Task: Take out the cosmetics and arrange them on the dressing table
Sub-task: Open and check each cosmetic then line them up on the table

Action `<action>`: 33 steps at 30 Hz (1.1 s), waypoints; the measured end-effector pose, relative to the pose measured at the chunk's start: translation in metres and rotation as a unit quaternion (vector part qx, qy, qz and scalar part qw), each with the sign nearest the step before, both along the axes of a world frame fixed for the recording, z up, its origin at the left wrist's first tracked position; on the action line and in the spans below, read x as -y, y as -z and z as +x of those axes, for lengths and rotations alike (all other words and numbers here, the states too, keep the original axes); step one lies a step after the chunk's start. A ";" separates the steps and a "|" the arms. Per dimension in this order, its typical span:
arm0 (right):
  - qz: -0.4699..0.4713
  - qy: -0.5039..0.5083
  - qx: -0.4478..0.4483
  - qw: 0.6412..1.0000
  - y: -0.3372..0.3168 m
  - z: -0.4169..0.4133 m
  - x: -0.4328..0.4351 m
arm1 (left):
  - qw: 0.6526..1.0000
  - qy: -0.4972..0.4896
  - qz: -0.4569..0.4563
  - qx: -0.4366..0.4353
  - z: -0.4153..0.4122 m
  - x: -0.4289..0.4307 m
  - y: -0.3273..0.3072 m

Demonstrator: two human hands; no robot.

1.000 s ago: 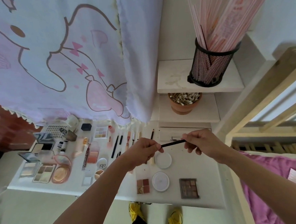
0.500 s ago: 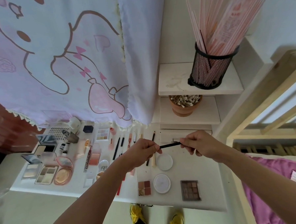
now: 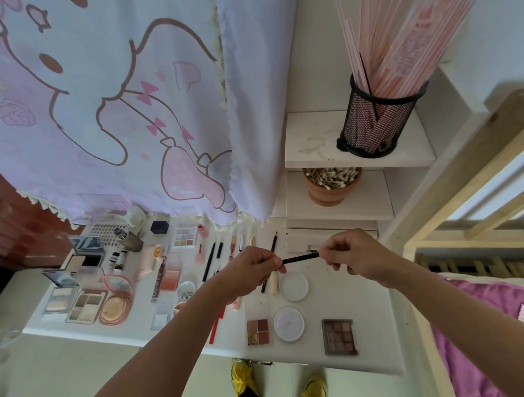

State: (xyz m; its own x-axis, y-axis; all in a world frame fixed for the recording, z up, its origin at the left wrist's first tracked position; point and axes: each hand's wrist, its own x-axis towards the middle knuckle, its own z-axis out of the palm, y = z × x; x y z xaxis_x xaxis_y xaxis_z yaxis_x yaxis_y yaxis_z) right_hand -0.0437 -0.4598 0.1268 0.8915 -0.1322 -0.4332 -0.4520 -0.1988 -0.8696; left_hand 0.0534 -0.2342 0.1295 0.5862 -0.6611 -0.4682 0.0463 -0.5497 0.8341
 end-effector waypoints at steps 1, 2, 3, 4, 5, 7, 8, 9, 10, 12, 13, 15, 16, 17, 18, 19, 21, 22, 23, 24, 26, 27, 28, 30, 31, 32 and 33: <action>0.012 0.004 0.004 1.000 -0.001 0.000 -0.001 | 1.000 -0.001 0.001 0.001 0.000 -0.001 0.001; 0.019 0.006 0.004 1.000 -0.002 0.001 -0.001 | 1.000 -0.002 0.002 0.001 0.000 -0.001 0.001; 0.018 0.006 0.000 1.000 -0.002 0.001 -0.002 | 1.000 -0.003 0.001 0.002 0.000 -0.001 0.002; 0.008 0.003 -0.007 1.000 -0.003 0.002 -0.003 | 1.000 -0.003 0.001 0.004 0.001 -0.002 0.002; -0.007 -0.003 -0.014 1.000 -0.003 0.003 -0.004 | 1.000 -0.004 0.003 0.005 0.001 -0.002 0.003; -0.033 -0.013 -0.011 0.999 -0.003 0.004 -0.004 | 1.000 -0.002 0.007 0.003 0.001 -0.004 0.004; -0.041 -0.016 -0.002 0.999 -0.002 0.004 -0.005 | 1.000 0.001 0.007 -0.001 0.001 -0.004 0.004; -0.044 -0.015 0.010 0.999 -0.002 0.004 -0.005 | 1.000 0.003 0.007 -0.007 0.001 -0.005 0.004; -0.041 -0.011 0.021 0.999 -0.001 0.004 -0.005 | 1.000 0.003 0.006 -0.011 0.001 -0.005 0.004; -0.021 -0.002 0.038 0.999 -0.002 0.005 -0.005 | 1.000 0.000 0.004 -0.012 0.002 -0.004 0.004; -0.013 0.003 0.040 0.999 -0.003 0.005 -0.005 | 1.000 -0.002 0.005 -0.008 0.002 -0.004 0.004; -0.016 0.007 0.028 0.999 -0.005 0.004 -0.005 | 1.000 -0.005 0.007 -0.001 0.003 -0.003 0.003; -0.023 0.002 0.012 1.000 -0.005 0.004 -0.006 | 1.000 -0.005 0.008 0.000 0.003 -0.002 0.003; -0.029 -0.002 -0.003 1.000 -0.006 0.004 -0.006 | 1.000 -0.006 0.009 0.000 0.003 -0.002 0.003; -0.034 -0.005 -0.009 0.999 -0.006 0.004 -0.006 | 1.000 -0.005 0.009 -0.001 0.003 -0.002 0.003; -0.042 -0.007 -0.005 0.999 -0.006 0.004 -0.005 | 1.000 -0.002 0.010 -0.002 0.002 -0.001 0.002; -0.056 -0.009 0.018 0.998 -0.005 0.003 -0.004 | 1.000 0.005 0.011 -0.003 0.002 0.000 0.003; -0.050 -0.010 0.029 0.998 -0.005 0.002 -0.003 | 1.000 0.005 0.011 -0.003 0.002 0.000 0.003; -0.035 -0.009 0.036 0.999 -0.005 0.002 -0.003 | 1.000 0.003 0.012 -0.004 0.002 0.000 0.003; -0.020 -0.008 0.038 0.999 -0.005 0.002 -0.002 | 1.000 0.001 0.012 -0.005 0.002 0.000 0.004; -0.013 -0.011 0.023 1.000 -0.006 0.002 -0.003 | 1.000 0.001 0.012 -0.005 0.002 0.001 0.003; -0.019 -0.018 0.009 1.000 -0.006 0.002 -0.004 | 1.000 0.002 0.010 -0.005 0.002 0.001 0.003; -0.026 -0.026 -0.004 0.999 -0.006 0.003 -0.005 | 1.000 0.005 0.009 -0.004 0.002 0.002 0.002; -0.036 -0.034 -0.009 0.999 -0.005 0.003 -0.005 | 1.000 0.011 0.009 0.000 0.002 0.004 0.000; -0.039 -0.036 -0.003 0.999 -0.005 0.004 -0.006 | 1.000 0.015 0.010 0.001 0.002 0.004 -0.001; -0.040 -0.038 0.005 0.998 -0.004 0.004 -0.006 | 1.000 0.018 0.012 0.003 0.002 0.005 -0.001; -0.039 -0.040 0.013 0.998 -0.003 0.005 -0.007 | 1.000 0.023 0.015 0.006 0.001 0.006 -0.002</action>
